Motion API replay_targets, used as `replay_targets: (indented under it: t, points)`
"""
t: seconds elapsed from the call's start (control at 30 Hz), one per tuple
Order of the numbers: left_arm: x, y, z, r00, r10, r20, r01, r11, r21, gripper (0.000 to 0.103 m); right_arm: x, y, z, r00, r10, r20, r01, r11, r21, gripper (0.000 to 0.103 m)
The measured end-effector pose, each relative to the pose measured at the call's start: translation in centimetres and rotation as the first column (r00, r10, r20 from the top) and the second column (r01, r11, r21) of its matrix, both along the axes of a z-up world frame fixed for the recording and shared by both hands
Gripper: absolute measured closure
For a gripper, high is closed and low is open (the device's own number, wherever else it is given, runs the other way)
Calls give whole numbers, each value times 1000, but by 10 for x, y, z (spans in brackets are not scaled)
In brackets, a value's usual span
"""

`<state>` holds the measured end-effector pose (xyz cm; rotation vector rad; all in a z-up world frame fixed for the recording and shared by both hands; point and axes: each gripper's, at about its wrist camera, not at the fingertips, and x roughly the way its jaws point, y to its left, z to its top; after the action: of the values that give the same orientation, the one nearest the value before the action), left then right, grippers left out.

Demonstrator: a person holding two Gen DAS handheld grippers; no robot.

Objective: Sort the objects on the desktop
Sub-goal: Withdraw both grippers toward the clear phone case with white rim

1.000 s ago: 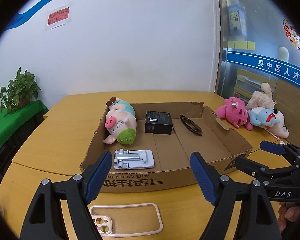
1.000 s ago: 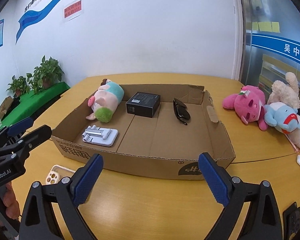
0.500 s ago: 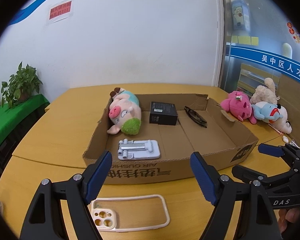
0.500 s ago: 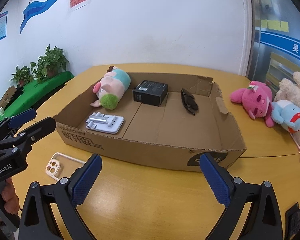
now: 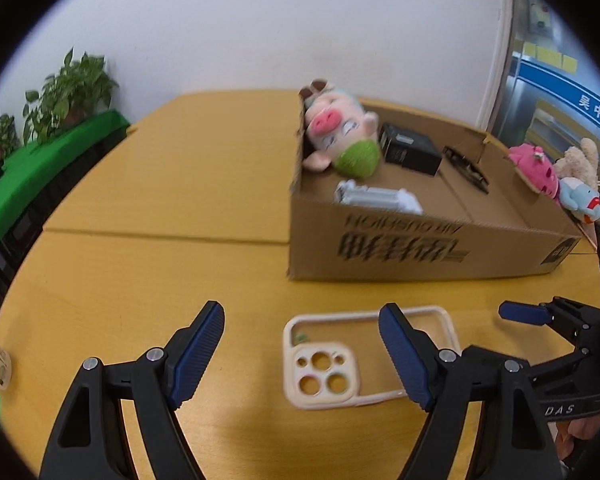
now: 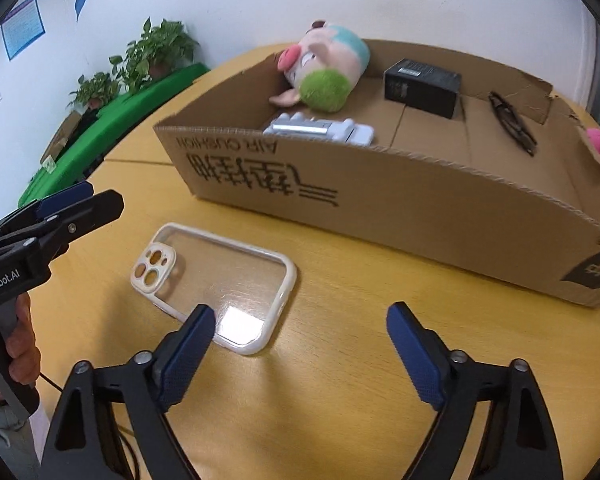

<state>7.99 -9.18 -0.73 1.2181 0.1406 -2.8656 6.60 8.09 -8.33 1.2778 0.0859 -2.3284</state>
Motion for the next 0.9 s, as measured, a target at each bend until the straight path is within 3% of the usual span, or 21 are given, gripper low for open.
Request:
replay_targets:
  t: [0.13,0.23,0.43,0.6,0.73,0.9]
  points:
    - [-2,-10,-20,998,-11,67,8,999,40,24,-5,-9,-13,999,16,35,-16,1000,3,28]
    - [-7,-11,-29,994,-35,99,28,997,73,24,-5,-13,-19,997,51,59,-50,998,-27,28]
    - [-24,-14,-46,981,-101,167,61,971,232,26,-12,-12,-18,991,101,86,-93,991,-94,27]
    - [-31,0,-43,976,-135,172,83,957,278,30,-15,-16,-17,981,156,111,-134,974,-183,24]
    - [-34,13,-39,976,-148,162,100,958,269,30,-12,-14,-12,986,149,73,-135,976,-169,21]
    - [-29,38,-13,981,-186,56,161,939,304,30,-6,23,2,995,94,24,-85,966,-245,21]
